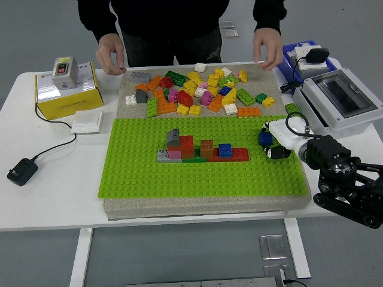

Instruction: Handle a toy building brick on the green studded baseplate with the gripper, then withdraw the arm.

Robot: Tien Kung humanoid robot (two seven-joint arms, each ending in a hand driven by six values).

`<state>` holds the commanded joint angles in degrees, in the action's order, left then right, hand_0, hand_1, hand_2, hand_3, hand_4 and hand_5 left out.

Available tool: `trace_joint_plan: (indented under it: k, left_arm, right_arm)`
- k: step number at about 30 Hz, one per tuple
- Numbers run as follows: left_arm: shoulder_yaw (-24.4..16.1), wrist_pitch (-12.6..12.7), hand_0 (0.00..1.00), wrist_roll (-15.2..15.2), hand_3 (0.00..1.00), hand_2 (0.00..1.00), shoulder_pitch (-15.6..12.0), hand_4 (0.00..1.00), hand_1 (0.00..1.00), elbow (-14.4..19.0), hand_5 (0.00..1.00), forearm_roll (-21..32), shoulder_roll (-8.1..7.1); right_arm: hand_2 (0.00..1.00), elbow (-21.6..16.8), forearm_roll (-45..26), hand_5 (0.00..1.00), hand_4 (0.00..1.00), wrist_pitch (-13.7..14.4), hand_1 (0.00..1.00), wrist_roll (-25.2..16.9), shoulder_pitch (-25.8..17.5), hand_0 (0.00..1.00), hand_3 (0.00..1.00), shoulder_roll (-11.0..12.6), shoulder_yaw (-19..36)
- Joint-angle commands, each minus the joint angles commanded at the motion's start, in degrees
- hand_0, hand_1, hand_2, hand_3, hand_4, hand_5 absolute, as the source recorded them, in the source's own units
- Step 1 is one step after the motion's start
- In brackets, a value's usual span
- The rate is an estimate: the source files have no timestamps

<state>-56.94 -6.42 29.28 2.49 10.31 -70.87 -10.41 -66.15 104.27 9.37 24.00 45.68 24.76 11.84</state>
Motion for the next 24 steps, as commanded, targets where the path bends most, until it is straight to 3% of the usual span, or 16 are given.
trace_joint_plan:
  k: [22, 24]
  left_arm:
    - [4.73, 0.37, 0.718, -1.87, 0.661, 0.634, -0.27, 0.128, 0.683, 0.0, 0.677, 1.66, 0.36]
    - [5.22, 0.41, 0.717, -2.1, 0.661, 0.635, -0.28, 0.127, 0.682, 0.0, 0.682, 1.66, 0.41]
  right_arm:
    - [0.644, 1.4, 0.51, 0.399, 0.556, 1.14, 0.194, 0.33, -0.39, 0.08, 0.723, -0.94, -0.74]
    - [0.624, 1.43, 0.59, 0.395, 0.533, 1.21, 0.188, 0.35, -0.42, 0.075, 0.683, -1.02, -0.76]
